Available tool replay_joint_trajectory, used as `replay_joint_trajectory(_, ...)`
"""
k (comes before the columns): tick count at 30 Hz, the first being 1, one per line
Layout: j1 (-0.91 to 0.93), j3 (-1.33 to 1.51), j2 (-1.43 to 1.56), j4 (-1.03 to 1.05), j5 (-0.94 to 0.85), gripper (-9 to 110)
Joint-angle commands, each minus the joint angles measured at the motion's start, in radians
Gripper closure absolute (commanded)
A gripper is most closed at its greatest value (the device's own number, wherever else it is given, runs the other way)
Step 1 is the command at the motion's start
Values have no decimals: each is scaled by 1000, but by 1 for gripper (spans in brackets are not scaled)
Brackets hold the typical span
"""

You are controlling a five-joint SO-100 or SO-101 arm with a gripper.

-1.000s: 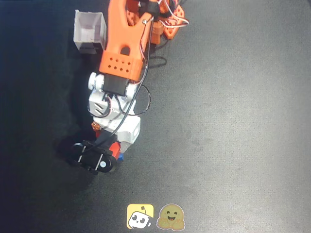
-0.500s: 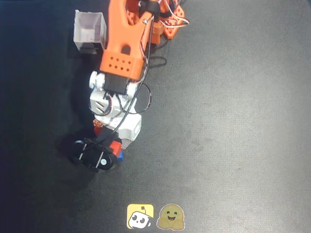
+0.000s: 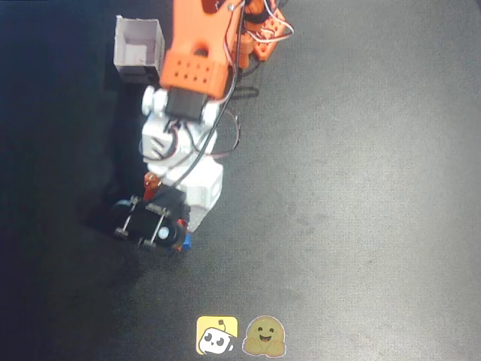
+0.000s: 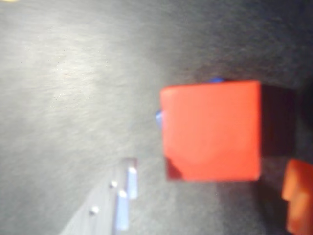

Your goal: Put the red cube on top of the blue cube.

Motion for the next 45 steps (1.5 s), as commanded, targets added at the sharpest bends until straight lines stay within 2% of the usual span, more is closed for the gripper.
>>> replay_joint_trajectory(1, -5, 67, 143, -46, -26, 78)
replay_joint_trajectory(3, 3, 146, 225, -78, -63, 79)
replay_joint_trajectory(7, 12, 285, 379, -109, -133, 94)
replay_joint_trajectory(10, 12, 364, 483, -107, -179, 101)
replay_joint_trajectory(14, 11, 485, 653, -110, -242, 101)
replay_joint_trajectory(22, -18, 540, 845, 9, -325, 101)
replay_joint_trajectory(29, -60, 758, 1290, 166, -353, 101)
replay_joint_trajectory(37, -71, 804, 1287, 227, -403, 101)
replay_joint_trajectory(45, -75, 804, 1287, 428, -374, 101)
